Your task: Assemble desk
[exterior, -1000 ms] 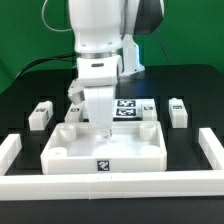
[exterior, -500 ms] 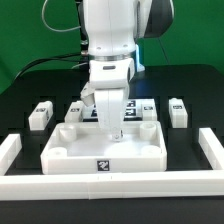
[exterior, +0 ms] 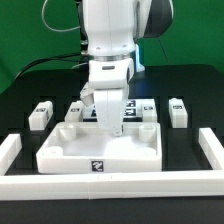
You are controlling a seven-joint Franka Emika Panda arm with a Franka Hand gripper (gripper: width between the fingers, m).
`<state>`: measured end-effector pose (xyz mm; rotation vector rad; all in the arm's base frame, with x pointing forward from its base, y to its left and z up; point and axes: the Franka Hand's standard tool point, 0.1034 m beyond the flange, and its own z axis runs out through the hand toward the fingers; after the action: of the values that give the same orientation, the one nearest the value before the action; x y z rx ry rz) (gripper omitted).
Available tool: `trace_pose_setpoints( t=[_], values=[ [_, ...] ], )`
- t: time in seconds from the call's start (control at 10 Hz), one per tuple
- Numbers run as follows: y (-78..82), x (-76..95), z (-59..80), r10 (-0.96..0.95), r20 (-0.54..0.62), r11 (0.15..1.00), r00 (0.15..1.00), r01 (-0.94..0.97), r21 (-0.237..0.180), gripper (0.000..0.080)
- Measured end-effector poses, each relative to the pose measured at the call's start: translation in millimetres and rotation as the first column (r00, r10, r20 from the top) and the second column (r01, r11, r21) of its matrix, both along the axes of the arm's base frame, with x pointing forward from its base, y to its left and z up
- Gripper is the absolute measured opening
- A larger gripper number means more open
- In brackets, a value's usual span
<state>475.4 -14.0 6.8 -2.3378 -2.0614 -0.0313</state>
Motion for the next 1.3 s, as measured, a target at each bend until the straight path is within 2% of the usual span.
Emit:
trace_pose_setpoints(
  t=[0.7,0.8,1.0,1.2,1.3],
  values=[
    [1.1,0.3,0.2,0.012,-0.011,1.0,1.0,-0.012,-0.002,0.0056],
    [4.6,6.5,1.8,0.039,-0.019,0.999,0.999,-0.039,-0.004,0.0057],
    [16.5,20.5,0.3,0.069,-0.012,0.998,0.998,-0.069,0.007,0.0057],
    [42.2,39.1,0.3,0.099,0.009,0.995,0.995,-0.099,0.027,0.0057],
    [51.8,42.7,0.3,0.097,0.003,0.995,0.995,-0.097,0.034,0.0057]
  ],
)
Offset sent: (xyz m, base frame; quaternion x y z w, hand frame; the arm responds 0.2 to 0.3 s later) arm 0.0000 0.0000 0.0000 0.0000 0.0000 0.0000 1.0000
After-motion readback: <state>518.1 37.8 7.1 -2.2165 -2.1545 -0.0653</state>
